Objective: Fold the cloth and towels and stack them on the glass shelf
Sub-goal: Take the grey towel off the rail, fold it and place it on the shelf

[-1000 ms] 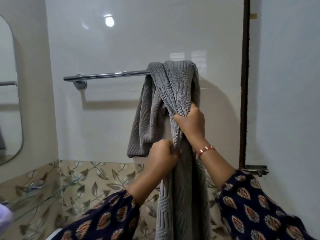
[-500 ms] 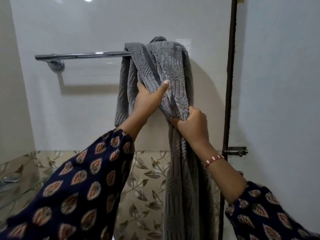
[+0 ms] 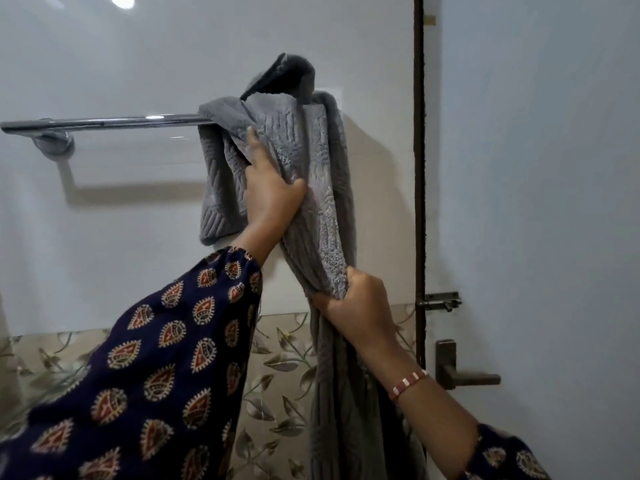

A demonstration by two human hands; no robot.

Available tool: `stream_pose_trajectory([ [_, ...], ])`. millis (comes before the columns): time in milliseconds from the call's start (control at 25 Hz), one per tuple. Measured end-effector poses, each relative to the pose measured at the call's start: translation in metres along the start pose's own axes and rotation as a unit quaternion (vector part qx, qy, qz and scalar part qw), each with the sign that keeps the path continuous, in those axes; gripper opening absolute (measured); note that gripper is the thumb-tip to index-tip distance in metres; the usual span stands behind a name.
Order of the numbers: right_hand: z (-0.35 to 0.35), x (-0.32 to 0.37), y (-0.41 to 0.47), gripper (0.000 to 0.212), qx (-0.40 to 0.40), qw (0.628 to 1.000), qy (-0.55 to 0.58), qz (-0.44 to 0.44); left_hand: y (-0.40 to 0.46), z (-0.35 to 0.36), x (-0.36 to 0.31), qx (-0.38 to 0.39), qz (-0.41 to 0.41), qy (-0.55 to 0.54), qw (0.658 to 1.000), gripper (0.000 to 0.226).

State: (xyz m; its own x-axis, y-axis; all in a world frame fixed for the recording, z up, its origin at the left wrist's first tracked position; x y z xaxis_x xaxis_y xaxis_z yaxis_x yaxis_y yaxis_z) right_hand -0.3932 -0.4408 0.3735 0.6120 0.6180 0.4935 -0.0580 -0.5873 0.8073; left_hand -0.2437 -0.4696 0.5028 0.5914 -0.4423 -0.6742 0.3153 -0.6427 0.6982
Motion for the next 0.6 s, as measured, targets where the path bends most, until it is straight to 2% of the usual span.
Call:
stream_pose_trajectory([
  [120, 0.024, -0.01, -0.029, 0.033, 0.058, 0.996, 0.054, 0.032, -0.009, 0.022, 0.022, 0.067, -0.002, 0.138, 0.988, 0.092],
  [240, 0.039, -0.012, -0.051, 0.026, 0.097, 0.989, 0.095, 0.063, -0.023, 0.042, 0.061, 0.143, -0.002, 0.221, 0.965, 0.072],
  [400, 0.04, -0.006, -0.064, 0.016, 0.109, 0.981, 0.139, 0.08, -0.049, 0.07, 0.099, 0.289, -0.019, 0.316, 0.903, 0.055],
  [520, 0.032, -0.011, -0.066, 0.015, 0.107, 0.971, 0.181, 0.117, -0.083, 0.079, 0.115, 0.388, -0.079, 0.307, 0.865, 0.039],
  [600, 0.02, -0.017, -0.058, 0.028, 0.103, 0.963, 0.211, 0.135, -0.098, 0.073, 0.125, 0.398, -0.16, 0.209, 0.879, 0.036],
])
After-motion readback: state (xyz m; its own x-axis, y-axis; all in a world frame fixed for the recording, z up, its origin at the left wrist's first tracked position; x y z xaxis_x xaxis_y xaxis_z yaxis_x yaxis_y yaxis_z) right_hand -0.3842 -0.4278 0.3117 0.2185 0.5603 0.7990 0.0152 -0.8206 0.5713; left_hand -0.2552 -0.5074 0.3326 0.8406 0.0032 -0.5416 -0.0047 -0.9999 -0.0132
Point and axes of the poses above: each hand's wrist, its own y-axis towards the middle knuckle, its own z-axis out of the palm, x = y × z, the point moved 10 cm from there along y, towards the middle knuckle, and after that the axes turned 3 degrees about -z, right-handed, at the moved point
